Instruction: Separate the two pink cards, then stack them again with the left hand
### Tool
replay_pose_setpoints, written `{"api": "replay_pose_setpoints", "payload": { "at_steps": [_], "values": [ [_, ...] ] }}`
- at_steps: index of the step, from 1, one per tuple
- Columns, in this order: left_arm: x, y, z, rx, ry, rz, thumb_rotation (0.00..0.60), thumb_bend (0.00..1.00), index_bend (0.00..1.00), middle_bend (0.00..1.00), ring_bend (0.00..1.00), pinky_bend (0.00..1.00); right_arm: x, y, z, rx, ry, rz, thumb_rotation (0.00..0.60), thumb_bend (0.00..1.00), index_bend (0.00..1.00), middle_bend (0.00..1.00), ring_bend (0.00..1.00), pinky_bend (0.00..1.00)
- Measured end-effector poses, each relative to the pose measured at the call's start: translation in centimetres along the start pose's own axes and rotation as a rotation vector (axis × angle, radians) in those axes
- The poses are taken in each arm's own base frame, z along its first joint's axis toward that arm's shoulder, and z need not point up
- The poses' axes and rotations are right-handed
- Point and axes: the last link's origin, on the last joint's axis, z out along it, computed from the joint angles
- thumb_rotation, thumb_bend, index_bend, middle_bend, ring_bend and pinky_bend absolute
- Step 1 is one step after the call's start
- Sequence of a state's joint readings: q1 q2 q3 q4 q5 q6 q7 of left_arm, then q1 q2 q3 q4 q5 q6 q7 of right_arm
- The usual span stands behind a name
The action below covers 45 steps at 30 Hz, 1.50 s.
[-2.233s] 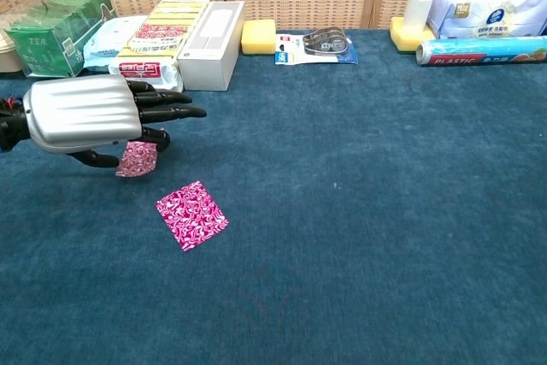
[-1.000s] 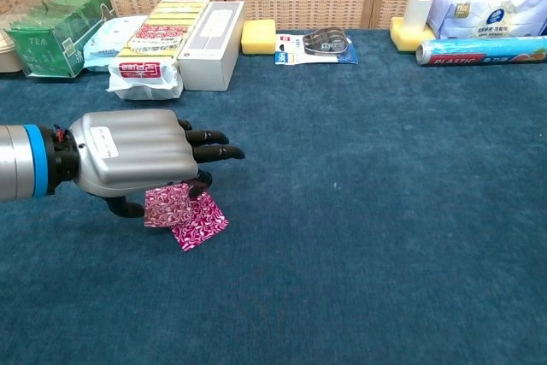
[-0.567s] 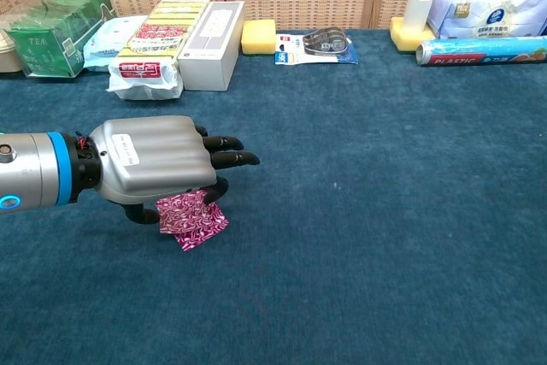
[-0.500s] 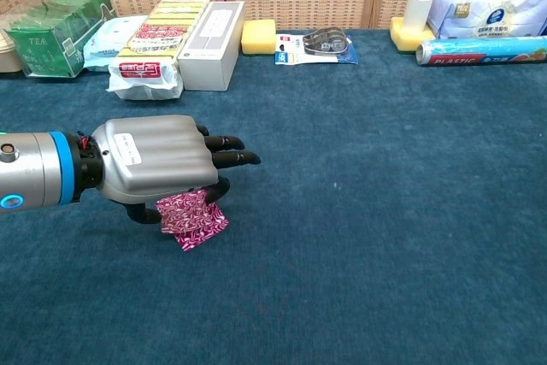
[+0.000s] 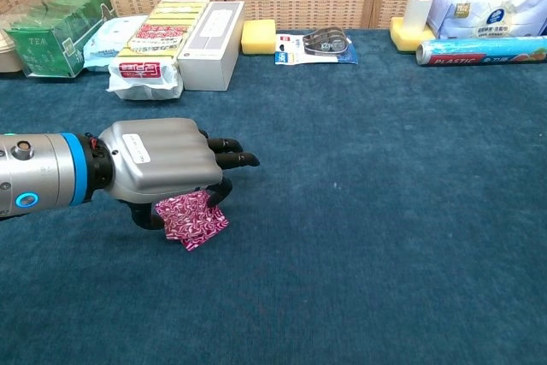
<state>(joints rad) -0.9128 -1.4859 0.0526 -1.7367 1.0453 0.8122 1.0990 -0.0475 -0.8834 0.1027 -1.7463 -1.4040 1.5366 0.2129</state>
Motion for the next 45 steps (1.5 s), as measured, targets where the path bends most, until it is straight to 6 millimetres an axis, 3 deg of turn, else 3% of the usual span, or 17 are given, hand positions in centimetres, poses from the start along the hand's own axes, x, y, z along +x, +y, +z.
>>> {"api": "replay_pose_setpoints", "payload": {
  "at_steps": [22, 35, 45],
  "values": [
    [1.6, 0.0, 0.3, 0.044, -0.041, 0.001, 0.6, 0.17, 0.44, 0.0, 0.0, 0.29, 0.1, 0.1, 0.0, -0.002, 0.003, 0.003, 0.6, 0.0, 0.2, 0.02, 0.0, 0.0],
    [1.7, 0.1, 0.3, 0.061, -0.056, -0.003, 0.6, 0.16, 0.26, 0.0, 0.0, 0.29, 0.1, 0.1, 0.0, -0.003, 0.003, 0.004, 0.6, 0.0, 0.2, 0.02, 0.0, 0.0],
    [2.0, -0.1, 0.2, 0.073, -0.051, -0.004, 0.6, 0.16, 0.25, 0.0, 0.0, 0.29, 0.1, 0.1, 0.0, -0.005, 0.004, 0.005, 0.6, 0.0, 0.2, 0.02, 0.0, 0.0]
  ]
}}
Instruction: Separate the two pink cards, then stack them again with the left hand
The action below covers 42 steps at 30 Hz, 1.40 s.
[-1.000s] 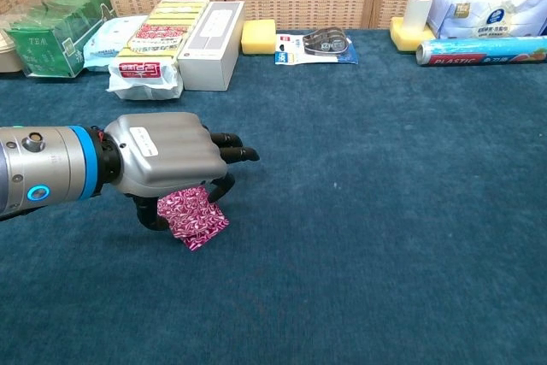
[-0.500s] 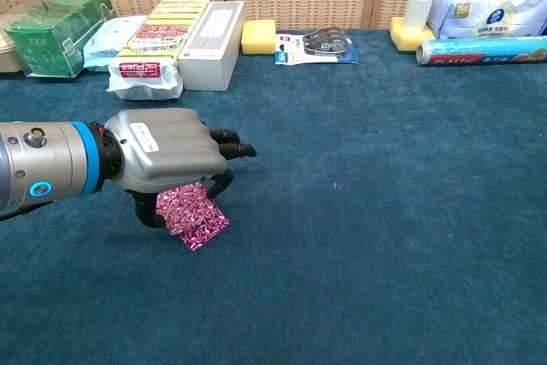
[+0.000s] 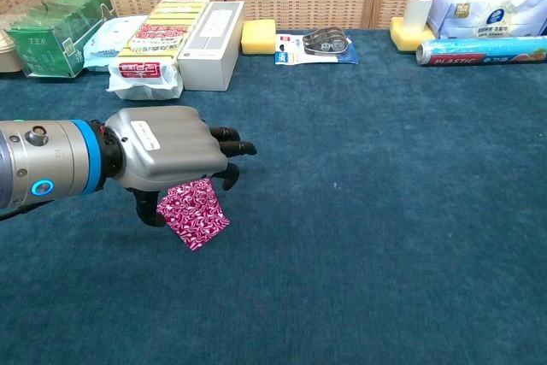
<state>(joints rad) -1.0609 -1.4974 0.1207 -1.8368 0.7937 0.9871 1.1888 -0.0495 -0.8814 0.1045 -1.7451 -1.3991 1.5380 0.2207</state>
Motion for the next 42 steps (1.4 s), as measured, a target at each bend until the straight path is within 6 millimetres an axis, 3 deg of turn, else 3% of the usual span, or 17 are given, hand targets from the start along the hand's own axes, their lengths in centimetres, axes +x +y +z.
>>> {"api": "replay_pose_setpoints", "payload": {
  "at_steps": [7, 17, 22, 32, 42],
  "values": [
    [0.0, -1.5, -0.2, 0.054, -0.001, -0.044, 0.6, 0.16, 0.25, 0.0, 0.0, 0.29, 0.0, 0.0, 0.0, 0.001, 0.0, 0.0, 0.6, 0.0, 0.2, 0.02, 0.0, 0.0],
    [-2.1, -5.7, -0.8, 0.168, -0.087, -0.221, 0.6, 0.17, 0.25, 0.0, 0.0, 0.29, -0.1, -0.2, -0.1, 0.005, -0.002, -0.004, 0.6, 0.0, 0.2, 0.02, 0.0, 0.0],
    [-2.9, -6.5, -0.6, 0.19, -0.101, -0.226, 0.6, 0.16, 0.25, 0.0, 0.0, 0.29, -0.2, -0.2, -0.1, 0.006, -0.004, -0.006, 0.6, 0.0, 0.2, 0.02, 0.0, 0.0],
    [-3.8, -4.9, -0.1, 0.124, -0.116, -0.267, 0.6, 0.16, 0.25, 0.0, 0.0, 0.29, -0.2, -0.2, 0.0, 0.005, -0.006, -0.009, 0.6, 0.0, 0.2, 0.02, 0.0, 0.0],
    [-3.7, -4.4, -0.2, 0.117, -0.12, -0.266, 0.6, 0.16, 0.25, 0.0, 0.0, 0.29, -0.1, -0.1, 0.0, 0.003, -0.005, -0.007, 0.6, 0.0, 0.2, 0.02, 0.0, 0.0]
  ]
}}
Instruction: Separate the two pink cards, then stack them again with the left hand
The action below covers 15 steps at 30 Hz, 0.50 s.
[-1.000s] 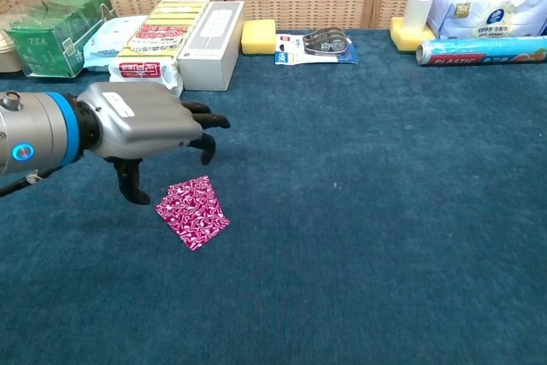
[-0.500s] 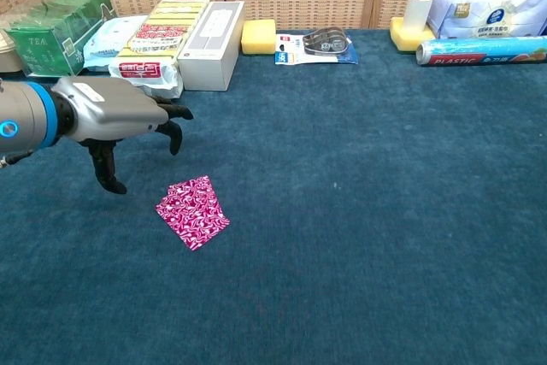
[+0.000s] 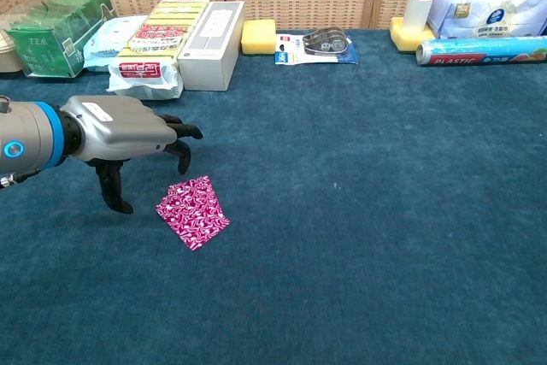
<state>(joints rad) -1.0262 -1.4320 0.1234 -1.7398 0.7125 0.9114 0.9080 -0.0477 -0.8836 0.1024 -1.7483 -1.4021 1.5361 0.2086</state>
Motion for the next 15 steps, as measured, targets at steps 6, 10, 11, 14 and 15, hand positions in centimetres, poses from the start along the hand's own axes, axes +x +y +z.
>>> {"api": "replay_pose_setpoints", "payload": {
  "at_steps": [6, 10, 11, 14, 15],
  "values": [
    [0.05, 0.41, -0.2, -0.015, -0.003, -0.008, 0.6, 0.16, 0.25, 0.0, 0.0, 0.29, -0.05, -0.05, -0.01, 0.001, -0.002, -0.002, 0.6, 0.0, 0.2, 0.02, 0.0, 0.0],
    [-0.01, 0.43, -0.38, -0.017, -0.008, -0.004, 0.6, 0.16, 0.25, 0.0, 0.0, 0.29, -0.04, -0.07, -0.02, 0.001, -0.001, -0.002, 0.6, 0.0, 0.2, 0.02, 0.0, 0.0],
    [0.09, 0.38, -0.41, -0.015, -0.003, 0.002, 0.6, 0.16, 0.25, 0.0, 0.0, 0.29, -0.06, -0.07, -0.01, 0.001, -0.002, -0.001, 0.6, 0.0, 0.2, 0.02, 0.0, 0.0],
    [0.28, 0.09, -0.48, -0.005, 0.0, -0.013, 0.6, 0.16, 0.25, 0.0, 0.0, 0.29, -0.03, -0.04, -0.01, 0.001, -0.001, -0.001, 0.6, 0.0, 0.2, 0.02, 0.0, 0.0],
    [0.36, 0.0, -0.48, -0.002, 0.004, -0.014, 0.6, 0.16, 0.25, 0.0, 0.0, 0.29, -0.02, -0.04, -0.01, 0.0, -0.002, -0.001, 0.6, 0.0, 0.2, 0.02, 0.0, 0.0]
  ]
}}
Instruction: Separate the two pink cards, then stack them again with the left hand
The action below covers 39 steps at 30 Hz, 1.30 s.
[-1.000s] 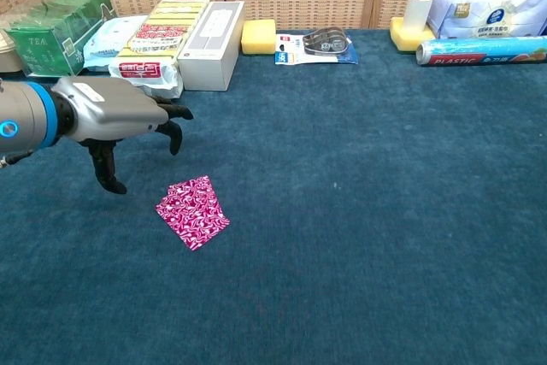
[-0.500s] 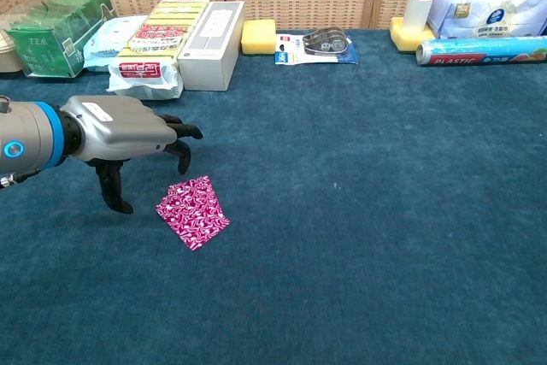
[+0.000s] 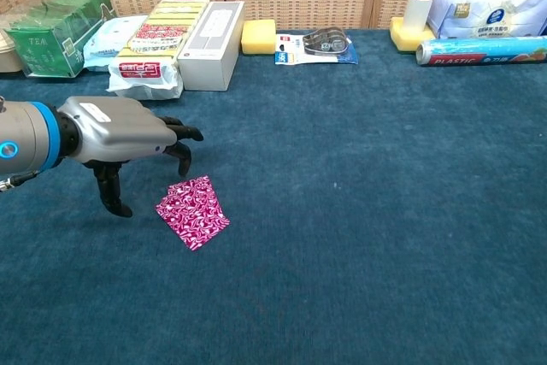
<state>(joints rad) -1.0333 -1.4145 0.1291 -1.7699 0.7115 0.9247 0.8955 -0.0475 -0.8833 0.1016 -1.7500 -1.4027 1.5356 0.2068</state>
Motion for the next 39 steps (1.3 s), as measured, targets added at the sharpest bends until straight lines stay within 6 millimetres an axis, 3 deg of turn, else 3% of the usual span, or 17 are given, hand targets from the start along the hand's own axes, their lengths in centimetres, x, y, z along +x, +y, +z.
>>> {"api": "replay_pose_setpoints", "payload": {
  "at_steps": [14, 39],
  "values": [
    [-0.4, 0.2, 0.7, 0.006, -0.01, 0.016, 0.6, 0.16, 0.25, 0.0, 0.0, 0.29, 0.0, 0.0, 0.0, 0.0, 0.0, -0.002, 0.6, 0.0, 0.2, 0.02, 0.0, 0.0],
    [-0.2, 0.8, 0.2, -0.026, -0.013, 0.0, 0.6, 0.16, 0.25, 0.0, 0.0, 0.29, 0.1, 0.0, 0.0, 0.0, 0.002, 0.0, 0.6, 0.0, 0.2, 0.02, 0.0, 0.0]
  ]
}}
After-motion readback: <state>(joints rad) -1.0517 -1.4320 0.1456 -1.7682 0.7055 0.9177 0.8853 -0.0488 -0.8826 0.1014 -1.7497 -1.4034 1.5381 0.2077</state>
